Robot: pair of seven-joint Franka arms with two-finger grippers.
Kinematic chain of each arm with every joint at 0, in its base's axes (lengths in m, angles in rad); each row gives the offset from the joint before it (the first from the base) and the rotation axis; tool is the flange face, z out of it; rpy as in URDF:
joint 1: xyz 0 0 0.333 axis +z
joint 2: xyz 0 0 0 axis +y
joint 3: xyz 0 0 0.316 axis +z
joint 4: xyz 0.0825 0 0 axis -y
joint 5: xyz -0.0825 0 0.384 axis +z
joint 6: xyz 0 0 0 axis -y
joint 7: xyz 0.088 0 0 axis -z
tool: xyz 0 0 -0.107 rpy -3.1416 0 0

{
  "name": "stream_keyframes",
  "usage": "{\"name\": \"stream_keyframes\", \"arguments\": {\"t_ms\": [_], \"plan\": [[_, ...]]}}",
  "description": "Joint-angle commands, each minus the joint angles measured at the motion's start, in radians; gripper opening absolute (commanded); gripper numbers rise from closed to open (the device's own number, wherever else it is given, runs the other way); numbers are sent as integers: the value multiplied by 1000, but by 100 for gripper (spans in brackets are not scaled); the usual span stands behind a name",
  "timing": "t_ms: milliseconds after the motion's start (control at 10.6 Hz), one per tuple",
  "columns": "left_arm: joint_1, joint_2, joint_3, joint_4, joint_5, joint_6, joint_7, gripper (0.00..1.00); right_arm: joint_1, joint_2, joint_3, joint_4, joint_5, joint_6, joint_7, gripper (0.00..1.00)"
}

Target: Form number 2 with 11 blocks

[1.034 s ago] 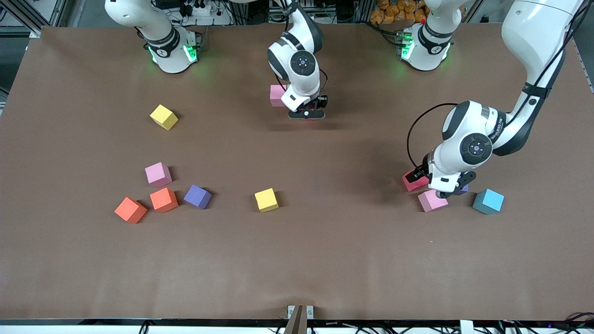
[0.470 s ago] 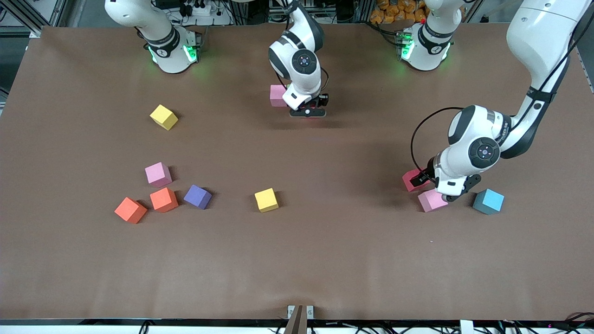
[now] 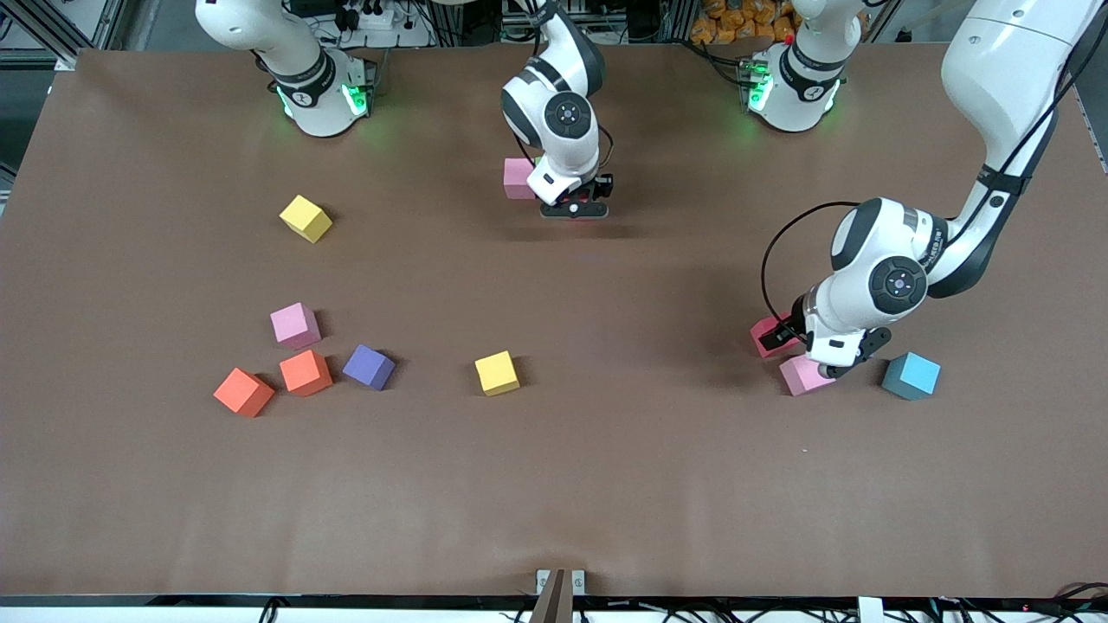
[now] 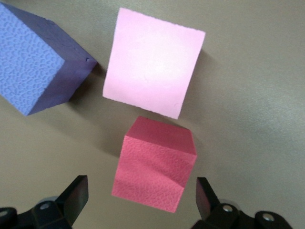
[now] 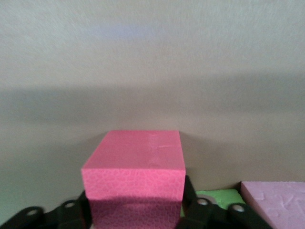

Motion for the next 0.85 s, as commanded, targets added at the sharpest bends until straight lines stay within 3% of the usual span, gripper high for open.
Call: {"name": "stream_keyframes", "arguments": {"t_ms": [0, 752], "plan": [[0, 29, -4, 2, 11, 38, -4, 100, 9, 23, 0, 15, 64, 2, 11, 100], [0, 77, -3, 20, 31, 42, 17, 97, -28, -6, -42, 40, 49, -10, -67, 100]]}}
